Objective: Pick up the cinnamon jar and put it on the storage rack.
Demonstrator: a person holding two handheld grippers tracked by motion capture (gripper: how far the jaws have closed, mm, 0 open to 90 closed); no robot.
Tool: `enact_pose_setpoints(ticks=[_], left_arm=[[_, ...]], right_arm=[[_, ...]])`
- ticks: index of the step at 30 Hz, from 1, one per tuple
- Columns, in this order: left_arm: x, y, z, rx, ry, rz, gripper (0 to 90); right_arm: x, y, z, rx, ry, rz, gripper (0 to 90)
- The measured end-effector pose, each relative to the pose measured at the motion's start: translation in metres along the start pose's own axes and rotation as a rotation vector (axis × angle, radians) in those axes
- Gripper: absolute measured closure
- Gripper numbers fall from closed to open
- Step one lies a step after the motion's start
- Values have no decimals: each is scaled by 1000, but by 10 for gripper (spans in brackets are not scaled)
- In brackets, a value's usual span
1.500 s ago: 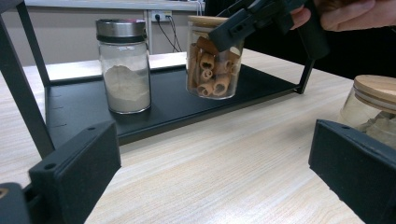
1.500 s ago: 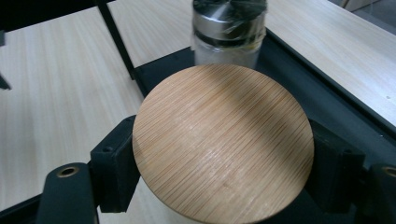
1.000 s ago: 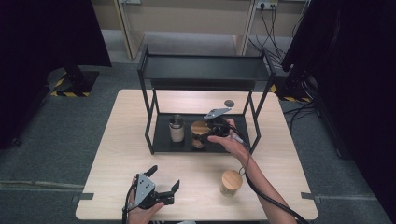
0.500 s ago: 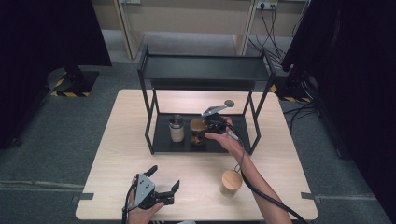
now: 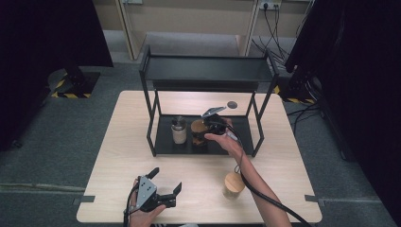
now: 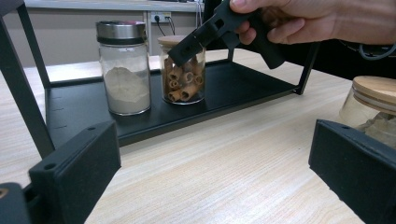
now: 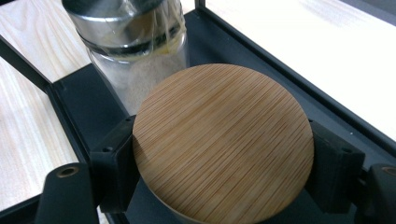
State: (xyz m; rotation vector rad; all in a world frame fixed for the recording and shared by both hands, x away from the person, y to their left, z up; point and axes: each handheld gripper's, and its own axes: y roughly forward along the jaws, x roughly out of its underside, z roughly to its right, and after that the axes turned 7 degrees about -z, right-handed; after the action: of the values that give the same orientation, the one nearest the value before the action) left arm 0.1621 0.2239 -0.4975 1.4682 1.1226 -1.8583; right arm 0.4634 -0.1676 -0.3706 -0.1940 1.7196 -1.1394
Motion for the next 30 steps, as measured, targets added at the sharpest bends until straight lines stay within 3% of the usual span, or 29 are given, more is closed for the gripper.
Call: enact_pose_setpoints(ticks=[6, 9, 17, 23, 30], left_arm=[[0, 0, 1, 1, 0, 1, 12], [0, 0, 1, 1, -1, 0, 12], [0, 0, 1, 2, 1, -2, 12], [0, 1, 1, 1, 2, -5, 12], [0, 1, 1, 0, 2, -4, 11]], right_arm=[[2, 1, -3, 12, -23, 3, 237], [4, -1, -4, 24, -19, 4, 156], [17, -18, -8, 15, 8, 79, 49], [25, -30, -11, 27, 1, 106, 40], [36, -37, -9, 2, 10, 144, 38]])
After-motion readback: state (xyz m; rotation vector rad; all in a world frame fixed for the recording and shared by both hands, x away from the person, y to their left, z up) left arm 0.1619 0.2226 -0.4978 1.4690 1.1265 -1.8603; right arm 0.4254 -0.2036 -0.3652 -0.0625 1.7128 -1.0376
